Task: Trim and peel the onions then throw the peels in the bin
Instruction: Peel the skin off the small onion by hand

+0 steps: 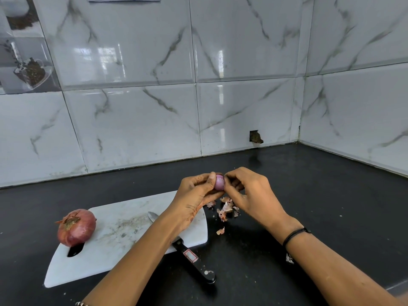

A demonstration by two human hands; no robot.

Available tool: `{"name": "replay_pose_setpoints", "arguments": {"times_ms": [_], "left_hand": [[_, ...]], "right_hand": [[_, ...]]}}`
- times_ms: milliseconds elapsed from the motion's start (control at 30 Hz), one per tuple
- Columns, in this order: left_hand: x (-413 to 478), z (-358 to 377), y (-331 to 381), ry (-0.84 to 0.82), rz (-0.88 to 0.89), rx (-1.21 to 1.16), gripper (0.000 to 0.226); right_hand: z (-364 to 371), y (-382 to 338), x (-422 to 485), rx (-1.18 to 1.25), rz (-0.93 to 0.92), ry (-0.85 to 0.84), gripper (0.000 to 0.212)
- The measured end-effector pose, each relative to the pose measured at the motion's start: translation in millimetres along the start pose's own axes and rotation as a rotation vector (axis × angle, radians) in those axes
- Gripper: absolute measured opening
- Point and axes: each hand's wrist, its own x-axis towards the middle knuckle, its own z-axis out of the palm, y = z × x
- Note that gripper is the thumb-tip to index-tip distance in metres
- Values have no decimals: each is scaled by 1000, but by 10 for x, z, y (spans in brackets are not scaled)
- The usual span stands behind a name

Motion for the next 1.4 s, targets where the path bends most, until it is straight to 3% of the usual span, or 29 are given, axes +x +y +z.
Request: {"name": "replay_pose_setpoints", "arguments": {"times_ms": [267, 433, 633, 800, 1133, 1400], "left_hand": [[-4, 41, 28, 15, -12, -61, 25], [-6, 39, 39, 19, -12, -65, 25], [-17, 34, 47, 16, -41, -86, 24], [2, 50, 85, -2, -60, -209, 26], [23, 42, 99, -1, -41, -284, 29], [69, -33, 48, 15, 45, -192, 22]], "right_hand": [[13, -16, 5, 18, 50, 17, 25], [-15, -45, 3, 9, 20, -11, 37], [-9, -42, 1, -40, 33, -37, 32], [5, -56, 15, 18, 60, 56, 12], [-74, -100, 14, 38, 27, 98, 6], [-49, -41, 6, -45, -38, 66, 23]]}}
